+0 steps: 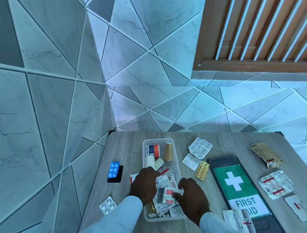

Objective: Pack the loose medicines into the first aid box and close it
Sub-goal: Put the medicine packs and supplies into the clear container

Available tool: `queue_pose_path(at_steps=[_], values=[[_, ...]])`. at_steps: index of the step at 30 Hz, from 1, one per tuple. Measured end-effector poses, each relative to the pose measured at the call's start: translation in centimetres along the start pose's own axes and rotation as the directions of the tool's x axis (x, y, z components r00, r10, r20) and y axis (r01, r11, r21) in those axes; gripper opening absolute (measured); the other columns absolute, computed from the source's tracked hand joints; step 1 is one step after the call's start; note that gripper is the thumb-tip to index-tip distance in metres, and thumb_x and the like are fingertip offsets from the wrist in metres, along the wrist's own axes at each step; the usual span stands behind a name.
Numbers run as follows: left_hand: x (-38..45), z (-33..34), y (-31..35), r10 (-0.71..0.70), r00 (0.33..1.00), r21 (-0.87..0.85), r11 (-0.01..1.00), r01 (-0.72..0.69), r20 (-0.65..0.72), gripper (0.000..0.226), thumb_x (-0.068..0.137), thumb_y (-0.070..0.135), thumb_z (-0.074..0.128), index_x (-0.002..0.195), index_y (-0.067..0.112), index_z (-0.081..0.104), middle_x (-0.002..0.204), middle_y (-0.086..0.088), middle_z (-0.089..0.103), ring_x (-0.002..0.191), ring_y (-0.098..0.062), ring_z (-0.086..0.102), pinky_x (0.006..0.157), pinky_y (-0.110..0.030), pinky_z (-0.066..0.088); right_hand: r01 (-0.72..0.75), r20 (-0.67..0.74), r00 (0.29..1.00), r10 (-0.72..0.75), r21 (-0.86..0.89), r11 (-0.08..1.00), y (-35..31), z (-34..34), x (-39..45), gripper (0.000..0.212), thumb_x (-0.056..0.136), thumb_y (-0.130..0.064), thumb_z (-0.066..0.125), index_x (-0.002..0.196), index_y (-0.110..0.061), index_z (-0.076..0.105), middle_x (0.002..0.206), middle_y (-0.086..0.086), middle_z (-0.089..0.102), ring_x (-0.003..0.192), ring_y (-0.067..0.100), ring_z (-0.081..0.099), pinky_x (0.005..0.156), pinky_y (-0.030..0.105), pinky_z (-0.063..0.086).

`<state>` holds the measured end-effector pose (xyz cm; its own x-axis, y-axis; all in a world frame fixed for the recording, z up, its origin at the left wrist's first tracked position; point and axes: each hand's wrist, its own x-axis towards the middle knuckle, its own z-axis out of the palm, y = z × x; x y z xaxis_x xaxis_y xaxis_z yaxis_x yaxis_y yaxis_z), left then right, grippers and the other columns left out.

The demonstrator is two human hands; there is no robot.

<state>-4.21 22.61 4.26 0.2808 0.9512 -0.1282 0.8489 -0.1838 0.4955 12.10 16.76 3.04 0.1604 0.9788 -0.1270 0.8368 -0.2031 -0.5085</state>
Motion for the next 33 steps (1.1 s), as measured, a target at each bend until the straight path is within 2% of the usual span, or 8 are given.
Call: queue_pose_path(at_steps=[5,11,17,19,21,25,30,33], values=[[-2.2,1.2,-0.1,0.052,0.995,0.034,0.998,-0.049,-0.086,0.032,0.09,0.037,0.056,0.118,0.024,0.064,0.122,0.005,0.06,0.116,-0.017,0.05,0.099,-0.031,0.041,0.218,-0.042,0.966,-0.255,-0.402,0.889,-0.3,0.9,-0.4,0.036,0.052,-0.039,0.087,0.069,-0.025,0.06,0.064,-0.006,0.062,0.06,0.019,0.058,0.052,0.032,0.048],[-3.9,2.5,-0.7,0.117,0.992,0.143,0.984,-0.111,-0.038,0.032,0.089,0.035,0.06,0.119,0.025,0.065,0.122,0.005,0.063,0.114,-0.018,0.052,0.099,-0.033,0.041,0.325,0.067,0.934,-0.351,-0.568,0.756,-0.6,1.7,-0.9,0.028,0.051,-0.037,0.085,0.061,-0.024,0.062,0.067,-0.003,0.064,0.068,0.024,0.057,0.06,0.04,0.048],[-4.2,0.3,-4.3,-0.247,0.917,-0.26,0.951,0.168,-0.314,0.017,0.088,0.023,0.063,0.105,0.021,0.065,0.111,0.001,0.063,0.107,-0.019,0.057,0.089,-0.03,0.047,0.292,0.041,0.947,-0.319,-0.524,0.8,-0.9,1.7,-0.6,0.021,0.065,-0.04,0.076,0.073,-0.025,0.065,0.08,-0.002,0.066,0.077,0.024,0.06,0.067,0.041,0.05],[-4.9,-0.5,-6.9,-0.439,0.852,-0.308,0.884,0.353,-0.286,0.031,0.085,0.026,0.069,0.115,0.021,0.061,0.122,-0.003,0.06,0.112,-0.021,0.057,0.092,-0.033,0.049,0.291,0.025,0.948,-0.318,-0.474,0.831,-1.7,1.4,0.1,0.02,0.073,-0.041,0.072,0.082,-0.024,0.067,0.088,-0.001,0.068,0.086,0.026,0.061,0.075,0.044,0.049],[-5.8,-0.9,-9.8,-0.529,0.84,-0.199,0.842,0.502,-0.123,0.061,0.078,0.038,0.074,0.132,0.025,0.05,0.136,-0.004,0.051,0.124,-0.025,0.049,0.101,-0.042,0.047,0.303,0.005,0.942,-0.334,-0.433,0.849,-2.9,1.3,0.9,0.02,0.081,-0.04,0.065,0.092,-0.023,0.067,0.098,0.0,0.068,0.096,0.027,0.059,0.083,0.046,0.046],[-7.6,-0.1,-12.8,-0.517,0.845,0.102,0.856,0.508,0.135,0.102,0.068,0.052,0.078,0.15,0.034,0.02,0.159,-0.001,0.023,0.143,-0.025,0.027,0.114,-0.046,0.031,0.356,-0.003,0.922,-0.386,-0.378,0.854,-5.8,1.7,2.3,0.02,0.086,-0.035,0.058,0.098,-0.021,0.067,0.104,0.002,0.068,0.103,0.029,0.058,0.087,0.046,0.043],[-7.6,1.5,-13.9,-0.505,0.858,0.108,0.862,0.496,0.09,0.098,0.067,0.041,0.08,0.146,0.038,0.023,0.149,0.002,0.033,0.133,-0.026,0.037,0.109,-0.042,0.036,0.47,0.121,0.882,-0.456,-0.319,0.823,-10.0,3.6,3.9,0.026,0.089,-0.027,0.053,0.112,-0.019,0.061,0.117,0.005,0.062,0.112,0.03,0.052,0.097,0.044,0.038],[-6.6,0.4,-14.4,-0.481,0.876,0.015,0.876,0.481,-0.032,0.069,0.079,0.015,0.067,0.139,0.032,0.038,0.134,-0.002,0.044,0.124,-0.026,0.046,0.104,-0.039,0.042,0.526,0.224,0.851,-0.476,-0.331,0.783,-12.2,5.4,5.4,0.031,0.087,-0.023,0.056,0.118,-0.015,0.056,0.121,0.008,0.059,0.114,0.031,0.049,0.098,0.043,0.037]])
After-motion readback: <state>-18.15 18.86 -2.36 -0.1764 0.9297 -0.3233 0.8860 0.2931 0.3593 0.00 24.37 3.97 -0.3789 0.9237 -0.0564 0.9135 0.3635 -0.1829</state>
